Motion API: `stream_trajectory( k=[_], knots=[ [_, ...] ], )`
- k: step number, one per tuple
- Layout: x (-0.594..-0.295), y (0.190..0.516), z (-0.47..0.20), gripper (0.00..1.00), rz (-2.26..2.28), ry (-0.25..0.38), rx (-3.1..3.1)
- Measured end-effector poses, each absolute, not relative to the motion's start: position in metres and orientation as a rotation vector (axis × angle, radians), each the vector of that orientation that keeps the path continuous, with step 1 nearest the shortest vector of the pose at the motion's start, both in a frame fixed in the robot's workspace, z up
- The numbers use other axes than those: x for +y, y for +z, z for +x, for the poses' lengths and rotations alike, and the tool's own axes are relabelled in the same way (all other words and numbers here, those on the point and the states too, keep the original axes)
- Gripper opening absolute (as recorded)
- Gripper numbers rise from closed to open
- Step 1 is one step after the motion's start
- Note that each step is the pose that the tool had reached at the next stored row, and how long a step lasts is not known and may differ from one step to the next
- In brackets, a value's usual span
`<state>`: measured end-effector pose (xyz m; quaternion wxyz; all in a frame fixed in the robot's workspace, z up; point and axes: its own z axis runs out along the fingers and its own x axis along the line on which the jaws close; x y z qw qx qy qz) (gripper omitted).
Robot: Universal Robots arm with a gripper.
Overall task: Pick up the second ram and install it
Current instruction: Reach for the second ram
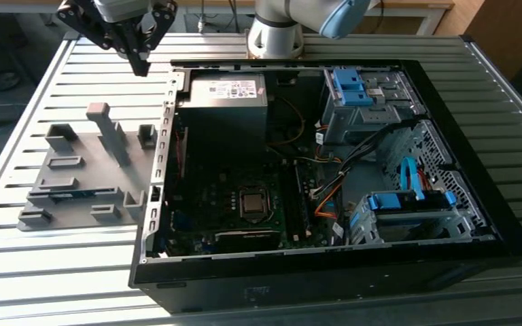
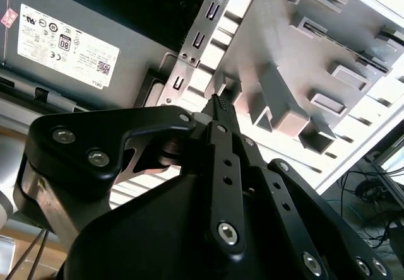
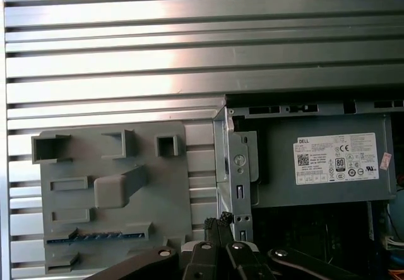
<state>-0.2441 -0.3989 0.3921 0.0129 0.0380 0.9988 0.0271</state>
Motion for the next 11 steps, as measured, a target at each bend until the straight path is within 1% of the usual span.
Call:
stream_trajectory(
  k=[11],
  knots=[
    [-0.3989,0.3919,-0.2547,0.11,0.118,0.084,3.112]
  ],
)
